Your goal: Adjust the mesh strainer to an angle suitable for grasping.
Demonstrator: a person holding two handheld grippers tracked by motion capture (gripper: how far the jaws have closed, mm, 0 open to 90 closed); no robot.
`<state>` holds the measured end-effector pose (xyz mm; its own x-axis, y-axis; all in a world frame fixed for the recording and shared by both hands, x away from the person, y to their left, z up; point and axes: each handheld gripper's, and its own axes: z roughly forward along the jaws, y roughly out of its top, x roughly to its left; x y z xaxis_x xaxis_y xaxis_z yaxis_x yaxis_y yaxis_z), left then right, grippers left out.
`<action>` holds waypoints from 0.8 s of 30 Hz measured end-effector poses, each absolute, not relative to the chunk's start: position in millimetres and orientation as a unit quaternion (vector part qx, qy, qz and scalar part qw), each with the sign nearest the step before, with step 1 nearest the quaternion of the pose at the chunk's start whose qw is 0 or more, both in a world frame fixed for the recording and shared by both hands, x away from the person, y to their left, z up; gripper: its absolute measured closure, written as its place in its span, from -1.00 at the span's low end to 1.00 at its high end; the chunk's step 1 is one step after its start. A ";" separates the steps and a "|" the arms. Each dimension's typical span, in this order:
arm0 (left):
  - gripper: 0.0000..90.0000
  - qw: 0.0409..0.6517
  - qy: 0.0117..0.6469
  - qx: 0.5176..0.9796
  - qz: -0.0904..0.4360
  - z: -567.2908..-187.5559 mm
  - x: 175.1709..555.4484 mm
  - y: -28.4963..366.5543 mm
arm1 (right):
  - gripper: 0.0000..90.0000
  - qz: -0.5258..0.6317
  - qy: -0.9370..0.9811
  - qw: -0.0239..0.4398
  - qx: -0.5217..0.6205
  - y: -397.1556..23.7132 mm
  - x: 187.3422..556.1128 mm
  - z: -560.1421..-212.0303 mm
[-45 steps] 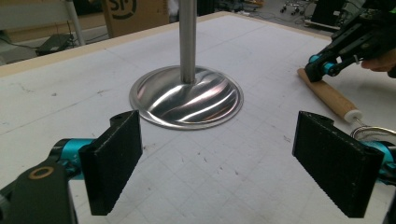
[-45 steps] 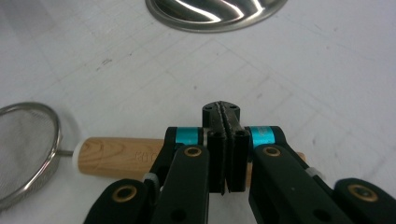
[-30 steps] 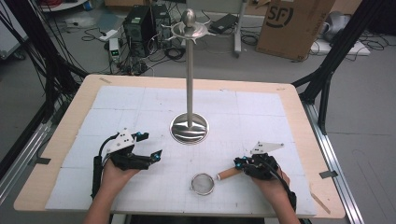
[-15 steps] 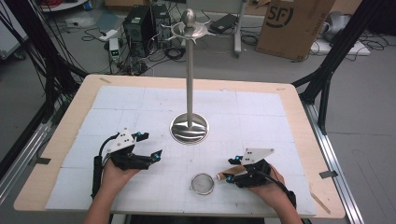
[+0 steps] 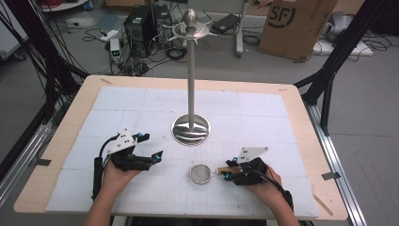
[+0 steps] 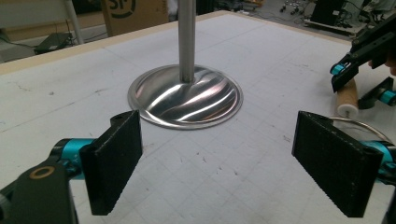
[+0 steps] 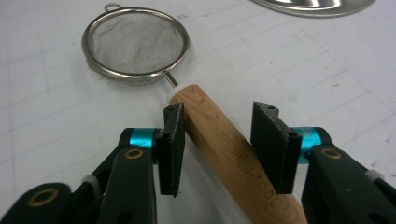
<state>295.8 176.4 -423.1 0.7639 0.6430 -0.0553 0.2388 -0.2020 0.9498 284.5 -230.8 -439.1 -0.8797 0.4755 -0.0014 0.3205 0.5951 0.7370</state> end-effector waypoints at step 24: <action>-0.62 0.560 0.291 0.755 0.178 -423.7 295.9 174.3 | 0.48 0.385 0.906 0.051 0.170 -210.1 291.6 -439.7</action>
<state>295.9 174.3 -423.7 0.7677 0.6383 -0.0575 0.2402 -0.2033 0.9492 291.6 -210.1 -439.7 -0.9371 0.3470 0.0387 0.2686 0.6455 0.7149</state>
